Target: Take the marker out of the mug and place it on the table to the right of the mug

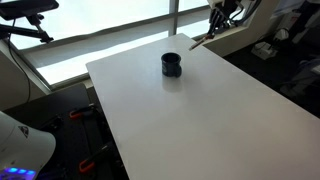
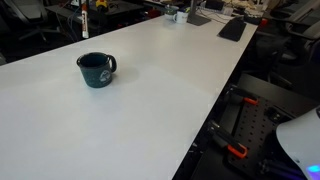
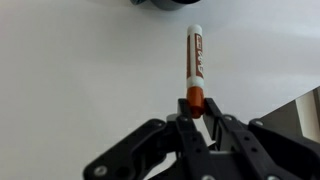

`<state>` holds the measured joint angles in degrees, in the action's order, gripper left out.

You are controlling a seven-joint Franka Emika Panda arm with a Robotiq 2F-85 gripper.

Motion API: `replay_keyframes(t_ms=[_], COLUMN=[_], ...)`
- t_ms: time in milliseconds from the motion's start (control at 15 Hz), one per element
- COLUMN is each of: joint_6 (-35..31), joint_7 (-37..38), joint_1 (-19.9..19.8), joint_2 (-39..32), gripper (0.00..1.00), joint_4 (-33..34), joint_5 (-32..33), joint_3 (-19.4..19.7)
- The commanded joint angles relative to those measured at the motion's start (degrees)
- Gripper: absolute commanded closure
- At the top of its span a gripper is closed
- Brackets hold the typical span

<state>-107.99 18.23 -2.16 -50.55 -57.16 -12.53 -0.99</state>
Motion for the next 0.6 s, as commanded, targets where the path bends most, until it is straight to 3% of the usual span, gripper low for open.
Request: replay_keyframes(t_ms=[0, 533], joint_6=[2.5, 2.9], joint_7=[0.4, 0.8], joint_1=[-0.2, -0.6], joint_2=[-4.0, -10.3], gripper=[0.95, 0.95], joint_4=[4.9, 9.2], joint_5=[-0.4, 0.3], joint_3=[-0.1, 0.4])
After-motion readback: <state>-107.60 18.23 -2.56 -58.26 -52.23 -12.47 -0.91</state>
